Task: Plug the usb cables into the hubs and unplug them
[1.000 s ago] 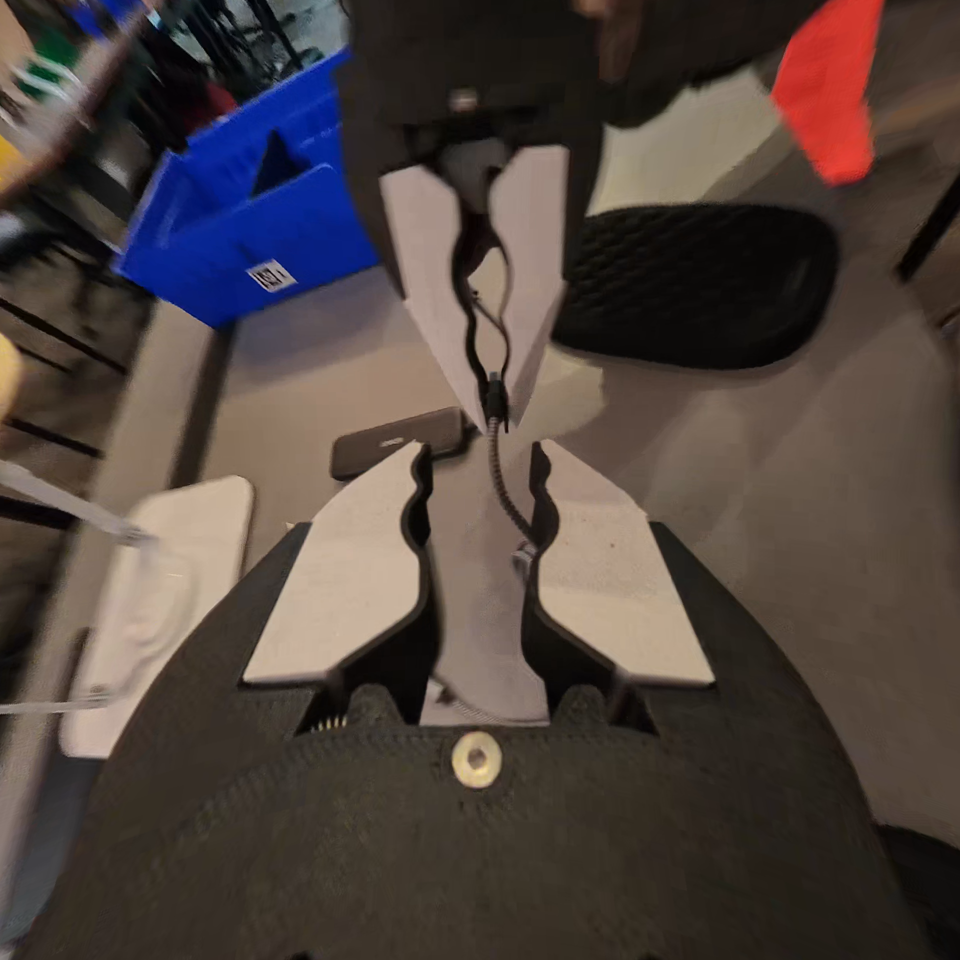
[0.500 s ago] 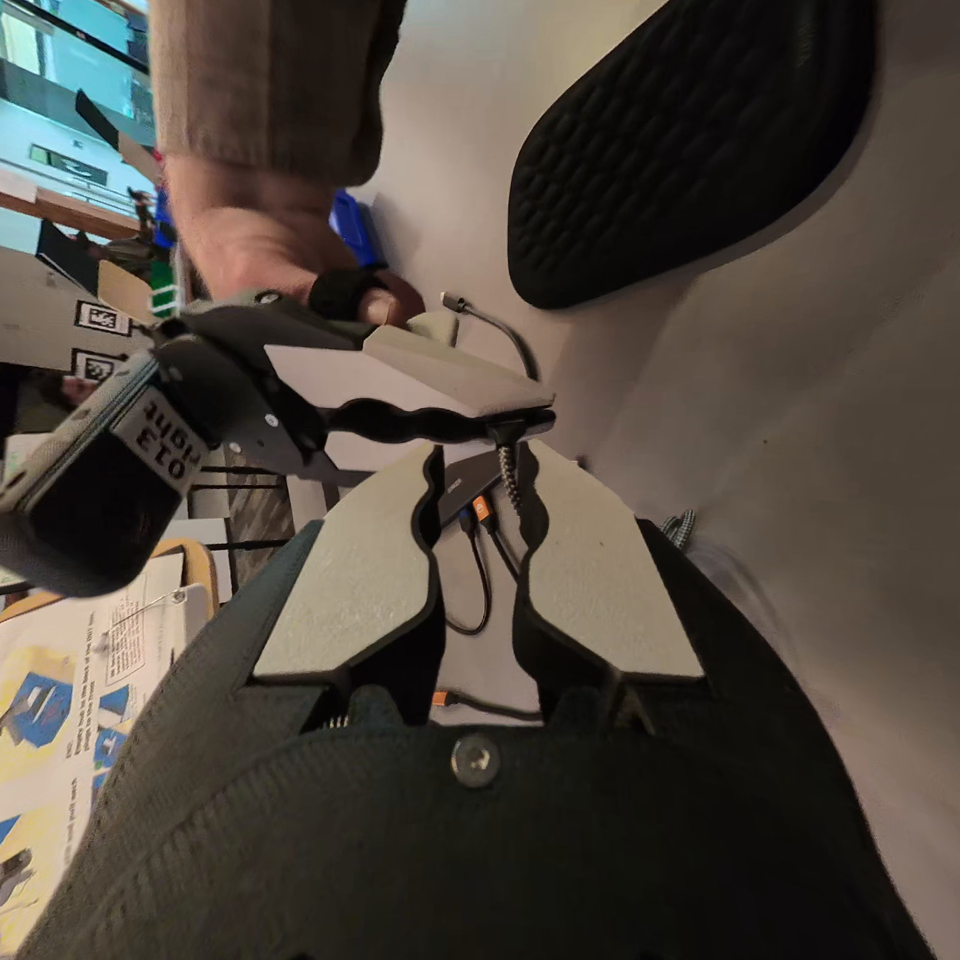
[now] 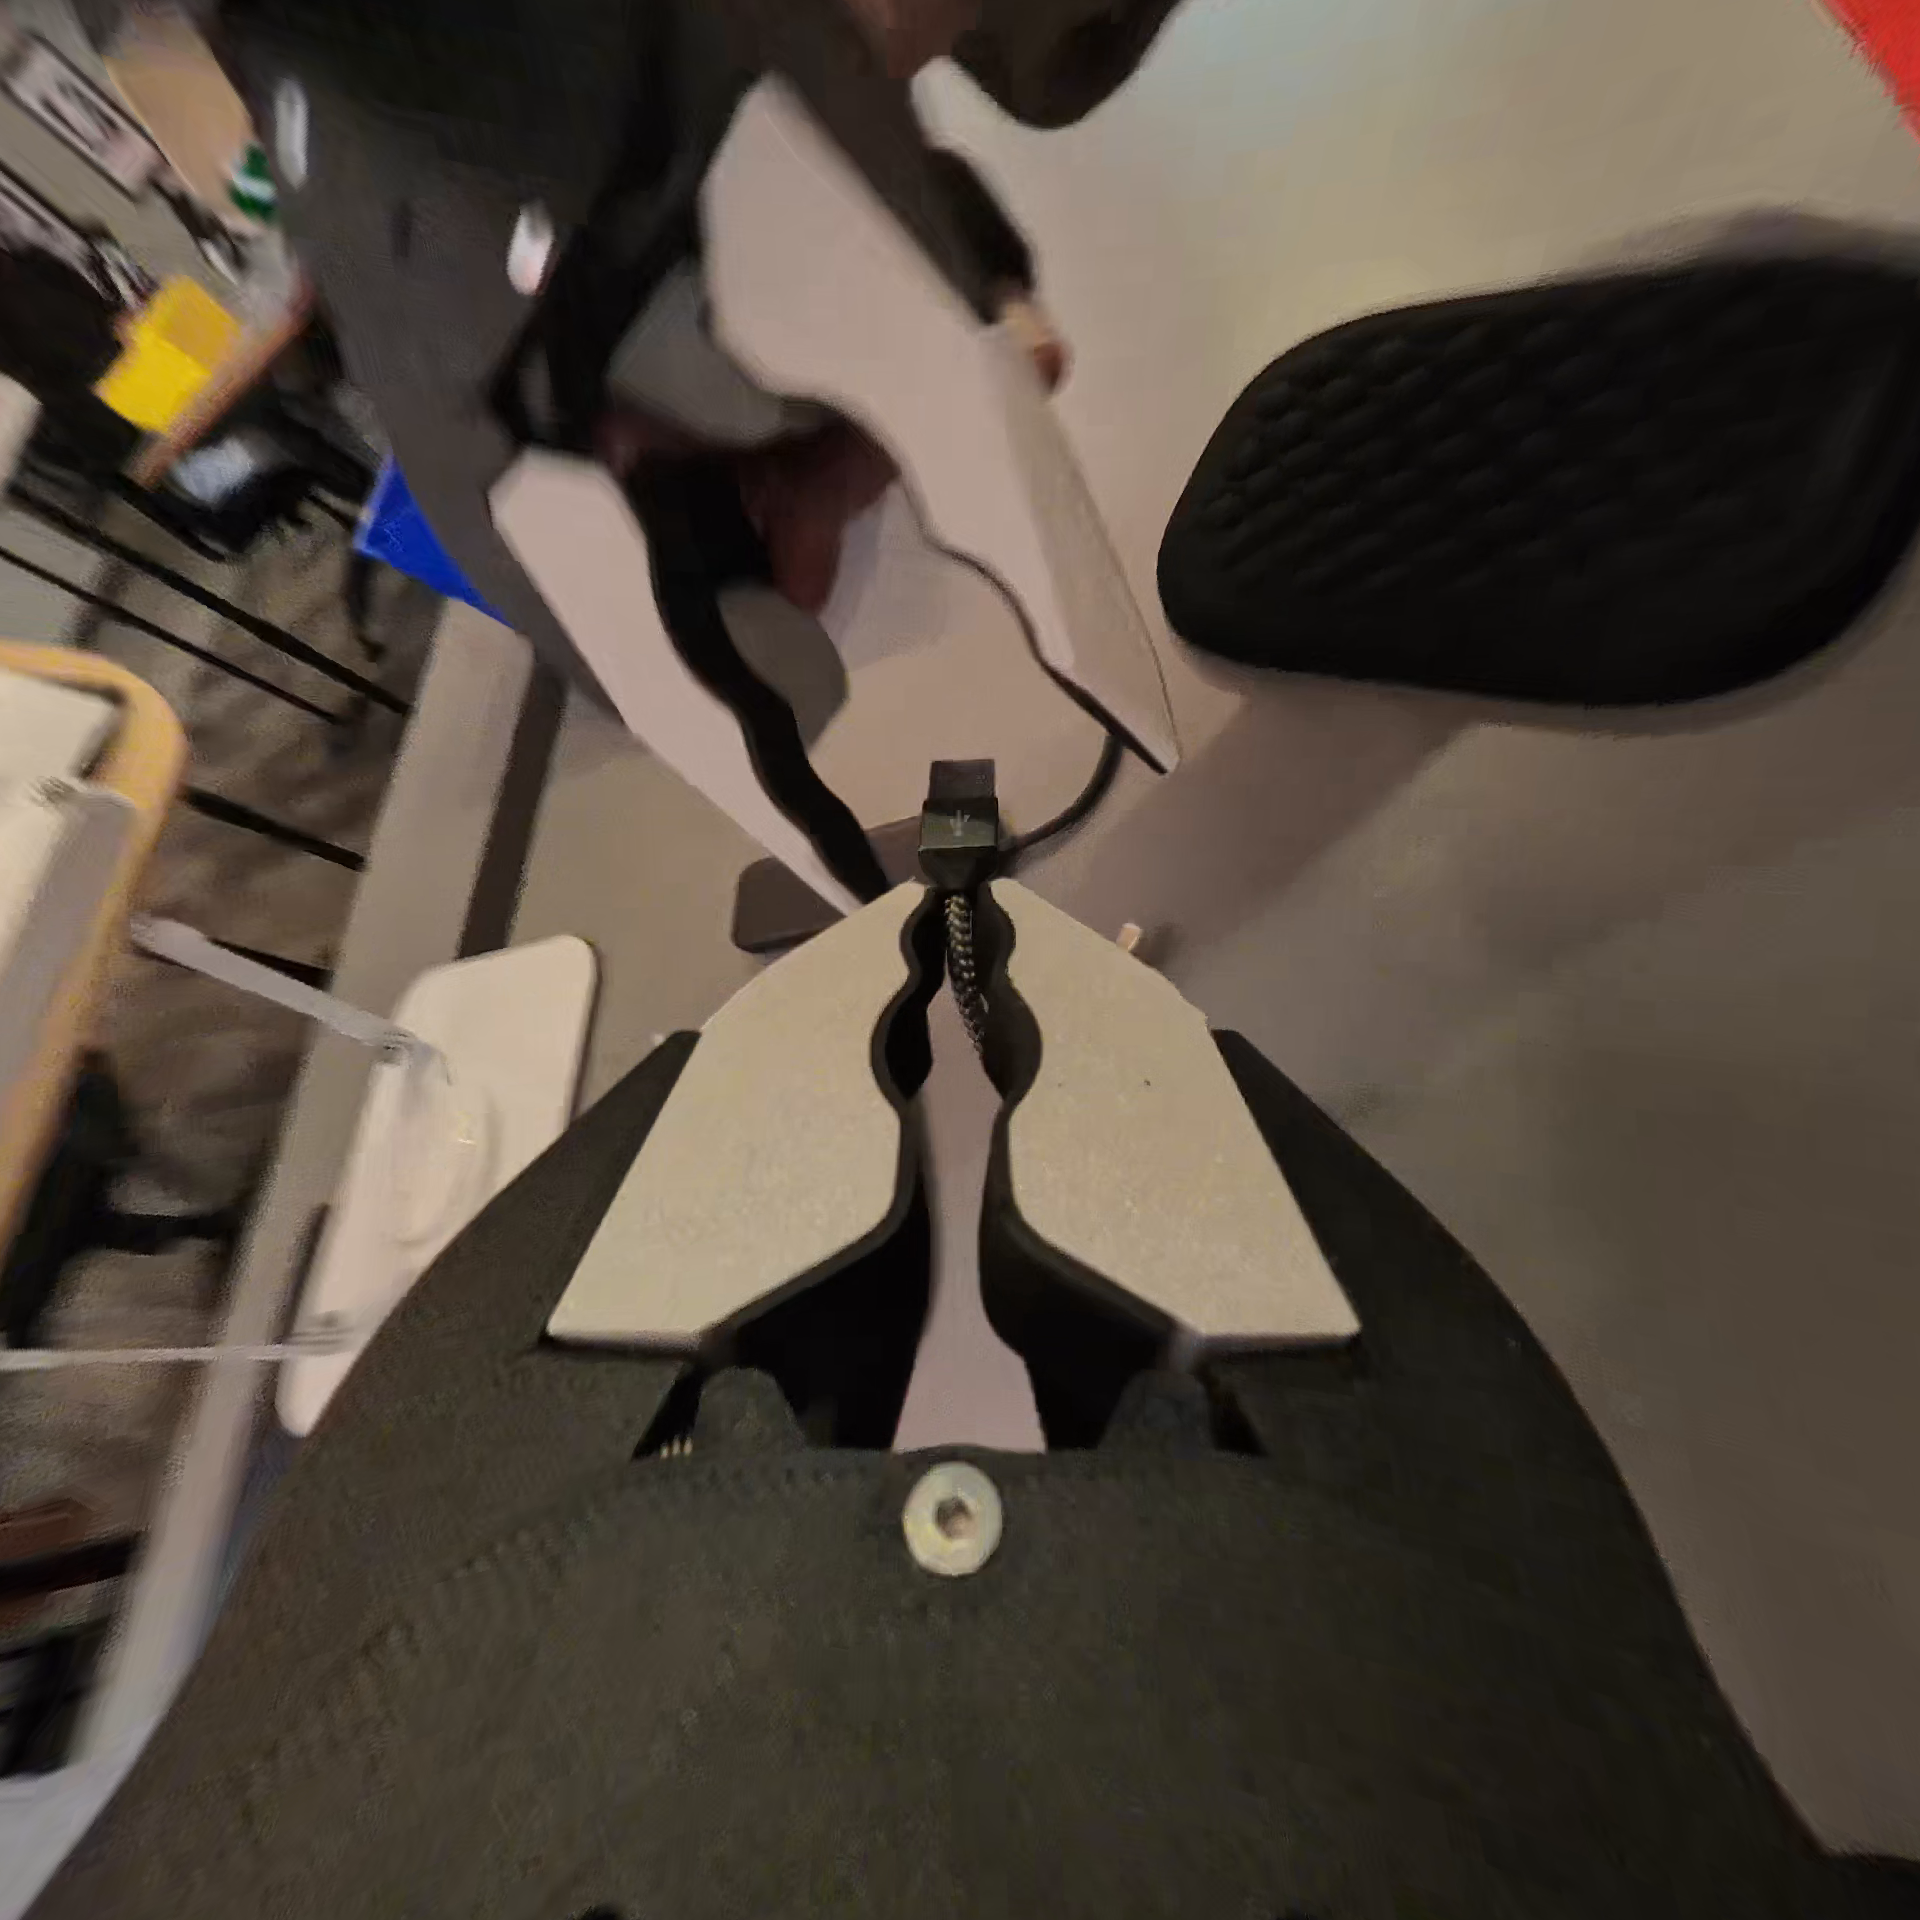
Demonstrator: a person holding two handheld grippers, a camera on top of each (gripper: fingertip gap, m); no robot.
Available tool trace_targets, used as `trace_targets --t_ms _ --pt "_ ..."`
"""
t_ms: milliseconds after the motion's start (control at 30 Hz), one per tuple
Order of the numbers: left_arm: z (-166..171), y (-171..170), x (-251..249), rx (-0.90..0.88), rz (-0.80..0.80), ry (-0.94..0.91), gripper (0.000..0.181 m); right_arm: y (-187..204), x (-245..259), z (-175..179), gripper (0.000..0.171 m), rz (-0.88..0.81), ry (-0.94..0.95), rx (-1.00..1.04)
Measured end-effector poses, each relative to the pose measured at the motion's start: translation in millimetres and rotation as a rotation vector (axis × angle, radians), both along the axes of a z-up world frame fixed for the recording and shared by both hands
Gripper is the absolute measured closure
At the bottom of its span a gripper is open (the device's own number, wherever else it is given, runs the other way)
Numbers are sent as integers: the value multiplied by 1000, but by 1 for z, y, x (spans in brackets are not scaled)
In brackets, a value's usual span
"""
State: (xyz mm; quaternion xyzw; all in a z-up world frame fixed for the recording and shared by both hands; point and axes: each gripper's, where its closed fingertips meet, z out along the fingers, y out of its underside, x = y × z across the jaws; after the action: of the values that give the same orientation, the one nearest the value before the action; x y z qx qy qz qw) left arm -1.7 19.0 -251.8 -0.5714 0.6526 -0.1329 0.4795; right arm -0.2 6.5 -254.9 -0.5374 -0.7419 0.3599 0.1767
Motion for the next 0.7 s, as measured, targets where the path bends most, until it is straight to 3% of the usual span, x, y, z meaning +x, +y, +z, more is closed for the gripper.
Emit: trace_targets --t_ms 100,233,700 --pt "10 10 -5 -195 73 -152 176 16 -2 9 132 -98 77 352" --pt "18 11 -7 -310 75 -252 177 29 -1 13 156 -194 87 509" --pt "25 4 -1 -279 56 -295 171 18 1 25 161 -203 188 271"
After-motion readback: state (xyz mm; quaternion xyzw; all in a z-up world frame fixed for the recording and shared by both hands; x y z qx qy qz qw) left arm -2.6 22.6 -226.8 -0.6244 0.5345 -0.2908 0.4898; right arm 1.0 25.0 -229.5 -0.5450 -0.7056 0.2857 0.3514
